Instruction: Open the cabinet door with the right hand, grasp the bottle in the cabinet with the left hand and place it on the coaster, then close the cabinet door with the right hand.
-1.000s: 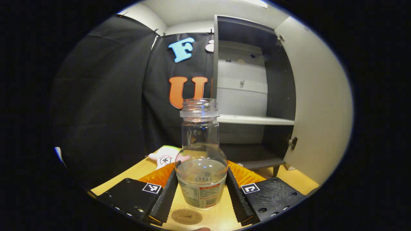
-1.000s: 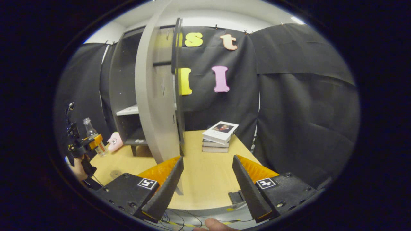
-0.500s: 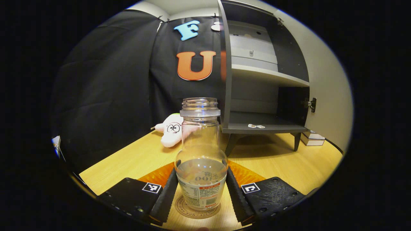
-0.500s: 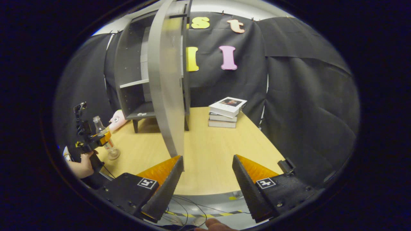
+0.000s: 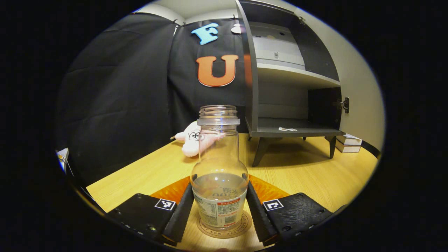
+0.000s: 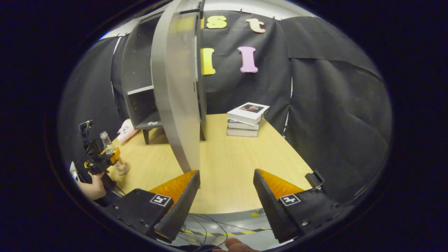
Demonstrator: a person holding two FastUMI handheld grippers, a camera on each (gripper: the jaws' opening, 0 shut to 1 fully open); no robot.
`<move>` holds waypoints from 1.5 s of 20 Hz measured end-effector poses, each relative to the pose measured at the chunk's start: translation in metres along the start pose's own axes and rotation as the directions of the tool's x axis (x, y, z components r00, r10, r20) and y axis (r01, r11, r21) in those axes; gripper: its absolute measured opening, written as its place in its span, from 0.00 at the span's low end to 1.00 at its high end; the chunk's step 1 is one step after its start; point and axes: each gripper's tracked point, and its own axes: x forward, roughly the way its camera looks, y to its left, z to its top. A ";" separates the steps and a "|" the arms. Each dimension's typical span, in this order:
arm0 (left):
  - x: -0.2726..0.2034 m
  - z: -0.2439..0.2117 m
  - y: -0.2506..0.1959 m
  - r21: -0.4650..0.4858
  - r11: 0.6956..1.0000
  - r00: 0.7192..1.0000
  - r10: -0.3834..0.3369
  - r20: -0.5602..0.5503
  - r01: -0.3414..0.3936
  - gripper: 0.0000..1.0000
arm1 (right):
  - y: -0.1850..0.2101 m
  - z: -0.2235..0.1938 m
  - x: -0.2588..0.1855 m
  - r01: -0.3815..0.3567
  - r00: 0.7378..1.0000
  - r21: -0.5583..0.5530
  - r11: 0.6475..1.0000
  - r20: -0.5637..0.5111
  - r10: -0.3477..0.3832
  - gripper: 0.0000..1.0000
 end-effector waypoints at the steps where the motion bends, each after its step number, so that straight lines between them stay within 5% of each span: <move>1: 0.000 -0.006 0.000 0.008 1.000 1.000 -0.004 -0.023 0.004 0.75 | 0.003 -0.001 0.002 -0.003 1.000 0.000 1.000 -0.004 0.003 0.97; 8: -0.002 -0.023 0.005 -0.027 1.000 0.998 0.013 -0.058 -0.015 0.92 | 0.006 -0.005 0.007 -0.005 1.000 0.032 0.999 -0.030 0.006 0.96; 23: 0.000 -0.020 0.004 -0.040 0.999 0.999 -0.010 -0.049 0.009 0.95 | 0.009 -0.006 0.008 0.025 0.999 0.014 1.000 -0.038 -0.025 0.97; 30: -0.012 0.014 0.001 0.022 1.000 0.999 -0.022 0.044 0.022 0.95 | 0.010 -0.006 0.007 0.043 0.998 -0.067 0.997 -0.047 -0.046 0.97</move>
